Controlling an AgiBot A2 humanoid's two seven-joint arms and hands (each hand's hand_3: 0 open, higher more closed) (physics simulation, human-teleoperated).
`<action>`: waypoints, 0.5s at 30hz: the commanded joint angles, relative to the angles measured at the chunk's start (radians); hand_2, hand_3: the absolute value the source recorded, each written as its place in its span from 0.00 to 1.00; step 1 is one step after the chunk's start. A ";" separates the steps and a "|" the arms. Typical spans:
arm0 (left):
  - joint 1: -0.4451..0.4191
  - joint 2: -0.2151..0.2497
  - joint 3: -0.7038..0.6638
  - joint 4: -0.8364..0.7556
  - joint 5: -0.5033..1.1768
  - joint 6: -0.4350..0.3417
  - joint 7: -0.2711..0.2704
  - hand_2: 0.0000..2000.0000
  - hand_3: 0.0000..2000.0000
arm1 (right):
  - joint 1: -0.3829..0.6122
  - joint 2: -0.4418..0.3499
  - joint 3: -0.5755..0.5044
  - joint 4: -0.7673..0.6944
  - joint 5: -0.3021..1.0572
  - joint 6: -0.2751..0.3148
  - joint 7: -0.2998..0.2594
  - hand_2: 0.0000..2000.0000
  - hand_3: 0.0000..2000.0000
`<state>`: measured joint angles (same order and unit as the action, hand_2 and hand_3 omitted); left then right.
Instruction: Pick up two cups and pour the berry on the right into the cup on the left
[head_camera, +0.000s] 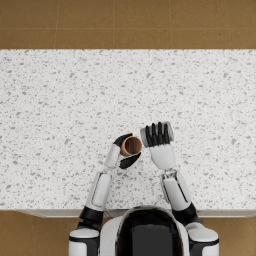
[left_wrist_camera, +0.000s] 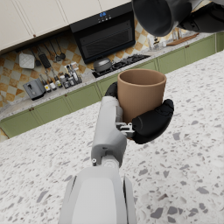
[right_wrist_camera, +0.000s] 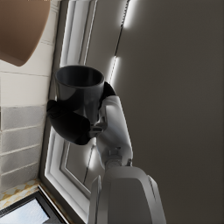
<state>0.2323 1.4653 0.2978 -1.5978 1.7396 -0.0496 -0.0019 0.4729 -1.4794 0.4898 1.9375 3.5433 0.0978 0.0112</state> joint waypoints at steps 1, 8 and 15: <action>0.013 0.007 -0.005 -0.010 0.000 0.000 0.000 1.00 0.64 | -0.001 0.031 -0.024 0.010 0.005 -0.024 -0.002 1.00 0.64; -0.011 0.001 -0.007 -0.013 0.000 -0.001 0.000 1.00 0.64 | -0.028 0.041 -0.022 0.001 0.009 -0.029 0.000 1.00 0.64; -0.013 0.001 -0.008 -0.015 0.000 -0.001 0.000 1.00 0.64 | -0.031 0.043 -0.024 0.002 0.010 -0.032 -0.001 1.00 0.64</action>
<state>0.2189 1.4664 0.2896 -1.6127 1.7396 -0.0505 -0.0020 0.4416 -1.4367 0.4660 1.9391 3.5531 0.0660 0.0106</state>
